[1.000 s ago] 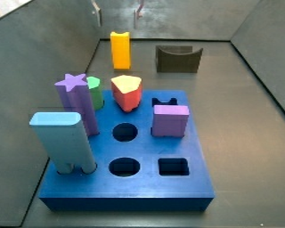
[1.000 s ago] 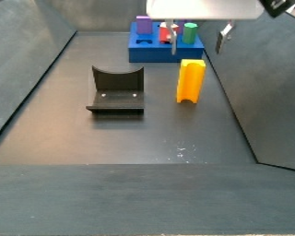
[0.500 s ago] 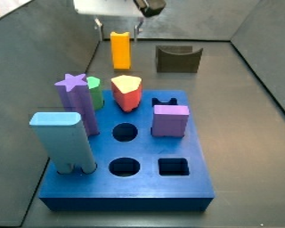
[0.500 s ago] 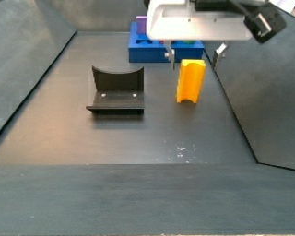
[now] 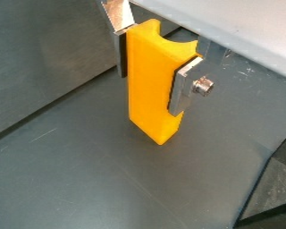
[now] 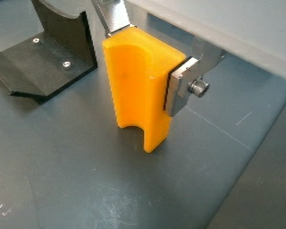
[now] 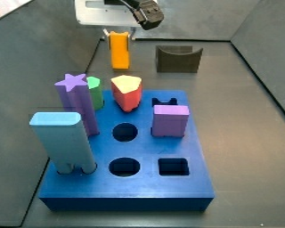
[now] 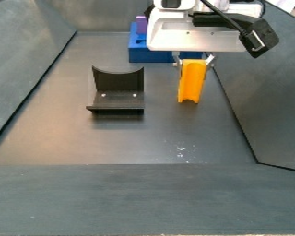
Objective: Pick up the arch object. Move up. Rotate the arch object. Move to above the board. Insert the arch object.
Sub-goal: Move to above the board.
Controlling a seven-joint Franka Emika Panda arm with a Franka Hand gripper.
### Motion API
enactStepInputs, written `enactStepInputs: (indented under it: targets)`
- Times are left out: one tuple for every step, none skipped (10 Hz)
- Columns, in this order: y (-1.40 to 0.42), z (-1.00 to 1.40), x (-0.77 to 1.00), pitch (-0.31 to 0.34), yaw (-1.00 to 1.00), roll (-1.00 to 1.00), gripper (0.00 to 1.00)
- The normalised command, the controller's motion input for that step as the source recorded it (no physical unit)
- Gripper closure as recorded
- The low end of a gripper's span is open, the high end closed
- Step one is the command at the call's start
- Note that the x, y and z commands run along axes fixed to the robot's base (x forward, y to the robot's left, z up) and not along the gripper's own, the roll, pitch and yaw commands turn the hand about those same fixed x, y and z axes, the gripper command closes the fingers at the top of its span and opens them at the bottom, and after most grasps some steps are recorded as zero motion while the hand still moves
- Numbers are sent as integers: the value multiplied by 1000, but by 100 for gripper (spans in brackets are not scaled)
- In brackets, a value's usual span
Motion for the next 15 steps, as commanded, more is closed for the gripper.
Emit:
enactStepInputs:
  targets:
    - [184,1000,-330,14,-30,-322,100]
    - [171,1000,-310,-17,-35,-316,100]
    - [157,1000,-278,-4,-32,-294,100]
    - [150,1000,-257,18,-27,-269,100]
    - [143,1000,-244,24,-24,-249,100]
    - [132,1000,-224,4,-23,-209,100]
    - [129,1000,-217,1,-23,-192,100]
    - [118,1000,-197,-2,-26,-146,100]
    - [113,1000,-191,0,-26,-127,100]
    - [104,1000,-172,6,-29,-77,100]
    - [99,1000,-164,7,-28,-56,100]
    - [90,1000,-149,12,-31,-18,100]
    - [87,1000,-143,15,-32,-8,100]
    - [80,1000,-124,20,-31,9,100]
    - [73,1000,-110,30,-27,18,100]
